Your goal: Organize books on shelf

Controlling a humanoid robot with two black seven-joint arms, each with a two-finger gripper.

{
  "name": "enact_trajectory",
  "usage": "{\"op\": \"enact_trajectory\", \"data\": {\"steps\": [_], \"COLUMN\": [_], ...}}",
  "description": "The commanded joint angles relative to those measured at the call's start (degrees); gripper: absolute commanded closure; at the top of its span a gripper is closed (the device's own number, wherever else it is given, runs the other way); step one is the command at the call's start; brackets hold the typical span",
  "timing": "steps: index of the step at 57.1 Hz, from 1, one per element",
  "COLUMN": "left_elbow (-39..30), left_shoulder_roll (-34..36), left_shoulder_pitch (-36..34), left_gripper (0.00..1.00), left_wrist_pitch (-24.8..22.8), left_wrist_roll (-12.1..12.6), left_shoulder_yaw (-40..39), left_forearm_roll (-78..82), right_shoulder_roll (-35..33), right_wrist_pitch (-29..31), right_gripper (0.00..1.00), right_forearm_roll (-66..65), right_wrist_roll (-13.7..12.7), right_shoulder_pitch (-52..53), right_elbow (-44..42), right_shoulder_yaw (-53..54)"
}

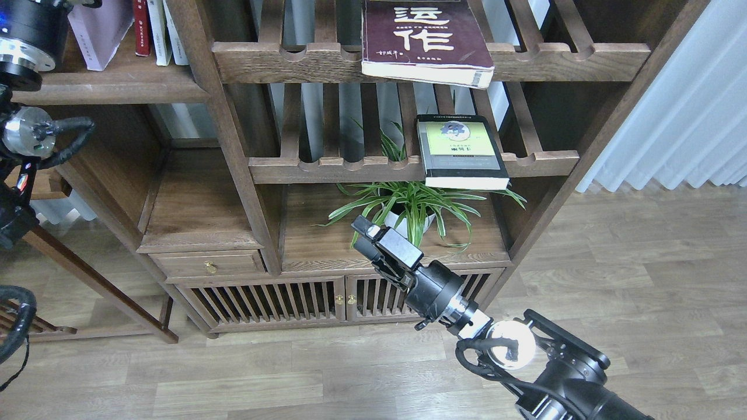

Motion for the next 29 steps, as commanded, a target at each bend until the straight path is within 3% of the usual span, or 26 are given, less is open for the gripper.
{"op": "enact_trajectory", "data": {"steps": [1,11,19,29], "left_elbow": [-1.38,-2.96,-5.42,-11.65], "left_shoulder_roll": [0.03,0.03,-0.06,0.12], "left_shoulder_pitch": [0.29,0.99,2.22,7.83], "left_gripper": [0.35,0.31,0.3,0.16], "left_wrist_pitch": [-0.06,-0.41,-3.48,-9.1], "left_wrist_roll": [-1.63,-2.38,-2.38,-2.38], "left_shoulder_yaw": [-0.15,-0.85,-0.94,-3.39], "left_forearm_roll": [-3.03,-6.9,-14.97,-22.71], "right_shoulder_roll": [-0.08,-0.17,-0.17,0.01], "right_wrist_pitch": [0.0,0.0,0.0,0.0], "right_gripper": [0.02,0.02,0.02,0.02], "right_forearm_roll": [-0.01,0.08,0.08,0.17], "right_wrist_roll": [-0.01,-0.01,-0.01,0.08], "right_shoulder_pitch": [-0.07,-0.07,-0.07,-0.07], "right_elbow": [0.0,0.0,0.09,0.18], "right_shoulder_yaw": [-0.01,-0.01,0.07,0.25]}}
